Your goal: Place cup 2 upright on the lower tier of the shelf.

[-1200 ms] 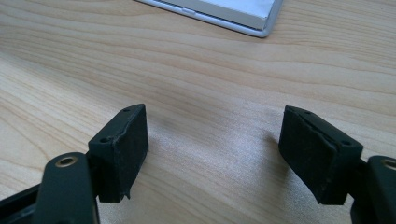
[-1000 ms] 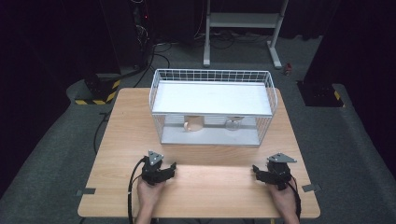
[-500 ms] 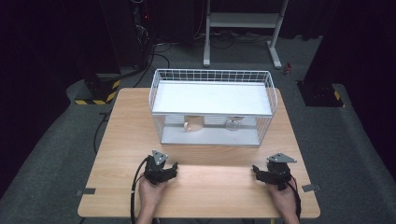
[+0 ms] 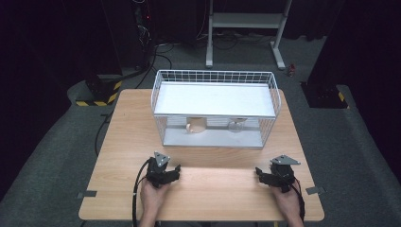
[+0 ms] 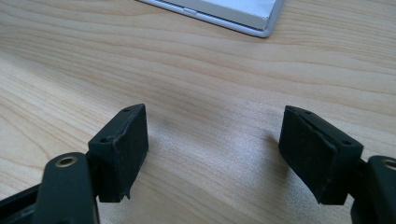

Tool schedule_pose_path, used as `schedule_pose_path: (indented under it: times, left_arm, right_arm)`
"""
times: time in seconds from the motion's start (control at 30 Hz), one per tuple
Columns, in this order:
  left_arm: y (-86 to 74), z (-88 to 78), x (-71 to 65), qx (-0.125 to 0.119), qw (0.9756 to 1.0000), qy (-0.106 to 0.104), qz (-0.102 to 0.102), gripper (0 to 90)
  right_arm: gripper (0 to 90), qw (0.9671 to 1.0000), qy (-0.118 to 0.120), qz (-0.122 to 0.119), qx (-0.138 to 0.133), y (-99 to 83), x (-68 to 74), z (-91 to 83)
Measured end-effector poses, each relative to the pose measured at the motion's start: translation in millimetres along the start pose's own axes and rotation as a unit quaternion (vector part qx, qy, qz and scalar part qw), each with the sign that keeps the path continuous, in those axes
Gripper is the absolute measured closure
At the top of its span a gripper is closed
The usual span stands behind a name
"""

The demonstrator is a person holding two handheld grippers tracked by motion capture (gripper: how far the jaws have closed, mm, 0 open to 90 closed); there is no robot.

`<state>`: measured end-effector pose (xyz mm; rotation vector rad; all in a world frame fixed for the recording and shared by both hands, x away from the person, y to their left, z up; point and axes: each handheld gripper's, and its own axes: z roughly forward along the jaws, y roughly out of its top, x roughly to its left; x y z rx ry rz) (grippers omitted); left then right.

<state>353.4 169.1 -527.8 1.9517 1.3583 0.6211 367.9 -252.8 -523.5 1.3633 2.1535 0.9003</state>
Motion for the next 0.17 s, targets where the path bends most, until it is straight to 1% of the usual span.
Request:
schedule_pose_path:
  times: [0.17]
  left_arm:
    - [0.0,0.2,-0.5,0.0,1.0,-0.001,-0.001,26.6]
  right_arm:
    - [23.5,1.0,0.002,0.002,0.001,0.1,-0.1,0.0]
